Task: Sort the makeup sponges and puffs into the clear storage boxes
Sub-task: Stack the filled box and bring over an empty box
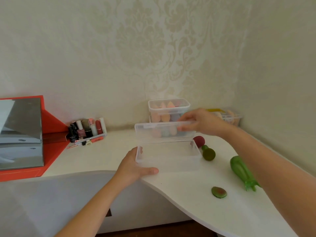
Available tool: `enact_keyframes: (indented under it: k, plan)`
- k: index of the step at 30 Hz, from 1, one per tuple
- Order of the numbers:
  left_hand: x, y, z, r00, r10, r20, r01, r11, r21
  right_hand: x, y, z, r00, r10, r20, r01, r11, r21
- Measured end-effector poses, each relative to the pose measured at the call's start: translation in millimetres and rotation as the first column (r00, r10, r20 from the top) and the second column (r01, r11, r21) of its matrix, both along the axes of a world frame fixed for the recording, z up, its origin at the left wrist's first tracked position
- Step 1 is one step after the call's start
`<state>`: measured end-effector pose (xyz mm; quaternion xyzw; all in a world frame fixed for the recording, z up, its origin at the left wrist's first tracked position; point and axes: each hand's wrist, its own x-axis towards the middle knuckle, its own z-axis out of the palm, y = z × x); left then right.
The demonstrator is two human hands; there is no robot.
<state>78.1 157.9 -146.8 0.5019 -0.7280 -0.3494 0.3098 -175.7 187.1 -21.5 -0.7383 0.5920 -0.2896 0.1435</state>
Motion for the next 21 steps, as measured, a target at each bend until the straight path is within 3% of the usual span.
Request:
enact_keyframes:
  k: [2,5,8,11,15,18,21]
  plan:
    - [-0.4,1.2,3.1,1.0,-0.003,0.011,0.003,1.0,0.015,-1.9,-16.7,-1.2,0.987,-0.157,0.042,0.158,0.987,-0.029]
    - [0.2,5.4,5.3,1.0,-0.017,0.019,0.017,1.0,0.023,-6.5,-38.5,-9.2,0.918,-0.396,-0.01,0.396,0.918,0.03]
    - [1.3,9.2,7.8,0.999,-0.026,0.02,0.026,0.999,0.034,-11.5,-51.1,-19.8,0.865,-0.501,-0.036,0.502,0.862,0.074]
    - [1.4,10.6,7.8,0.999,-0.021,0.029,0.02,0.999,0.045,-14.0,-60.4,-35.2,0.878,-0.467,-0.1,0.477,0.868,0.136]
    - [1.3,11.8,4.5,0.999,0.009,0.043,-0.009,1.0,0.006,-20.9,-57.0,-35.9,0.944,-0.324,-0.062,0.33,0.927,0.178]
    - [-3.1,17.6,6.6,1.0,0.021,0.009,-0.021,1.0,0.001,-30.8,-34.0,-13.6,0.954,-0.166,-0.251,0.223,0.951,0.216]
    - [-5.2,22.0,8.6,0.993,0.097,-0.061,-0.096,0.995,0.027,-44.9,2.4,4.0,0.897,-0.081,-0.434,0.228,0.927,0.297]
